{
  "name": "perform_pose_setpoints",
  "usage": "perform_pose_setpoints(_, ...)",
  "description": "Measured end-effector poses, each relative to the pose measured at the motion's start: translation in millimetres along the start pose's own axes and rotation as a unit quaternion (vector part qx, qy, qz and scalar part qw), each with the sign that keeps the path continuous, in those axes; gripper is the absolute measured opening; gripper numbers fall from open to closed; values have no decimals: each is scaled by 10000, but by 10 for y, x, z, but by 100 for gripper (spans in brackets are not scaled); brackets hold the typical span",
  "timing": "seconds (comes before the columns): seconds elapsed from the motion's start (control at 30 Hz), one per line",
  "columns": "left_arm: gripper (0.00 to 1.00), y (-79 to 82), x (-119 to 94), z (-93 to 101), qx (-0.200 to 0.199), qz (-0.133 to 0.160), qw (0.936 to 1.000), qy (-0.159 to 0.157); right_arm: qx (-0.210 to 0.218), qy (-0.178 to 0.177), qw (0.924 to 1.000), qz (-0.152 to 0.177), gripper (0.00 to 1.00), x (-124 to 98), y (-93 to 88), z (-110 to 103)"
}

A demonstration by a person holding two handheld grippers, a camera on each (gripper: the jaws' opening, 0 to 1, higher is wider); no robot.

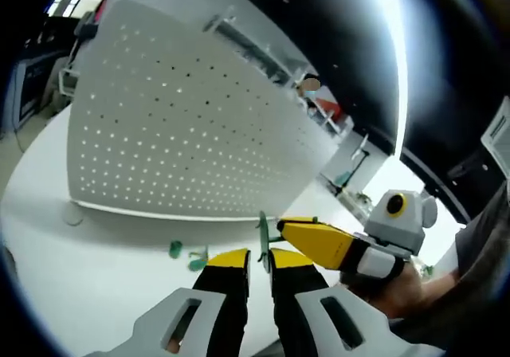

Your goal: Insert the hook assembly into the mounting plate slot until the hook locks in place.

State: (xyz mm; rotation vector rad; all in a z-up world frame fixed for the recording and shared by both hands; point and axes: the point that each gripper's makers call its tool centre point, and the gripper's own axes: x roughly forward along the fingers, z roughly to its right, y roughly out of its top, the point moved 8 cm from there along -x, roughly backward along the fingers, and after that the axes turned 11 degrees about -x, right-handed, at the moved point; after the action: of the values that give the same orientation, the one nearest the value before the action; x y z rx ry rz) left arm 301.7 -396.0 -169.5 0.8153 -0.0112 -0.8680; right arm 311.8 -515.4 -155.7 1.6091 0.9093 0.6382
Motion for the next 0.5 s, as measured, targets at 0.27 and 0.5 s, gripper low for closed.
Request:
perform_pose_setpoints(0.27,6,-2,7,36,145,-14,9999,-26,-143,-29,9999,26,0,-20,11,-20)
perform_pose_setpoints(0.5,4,-2,-5,63,266,49,9996,-21,-344,-41,9994,36,0,-26,33,-50)
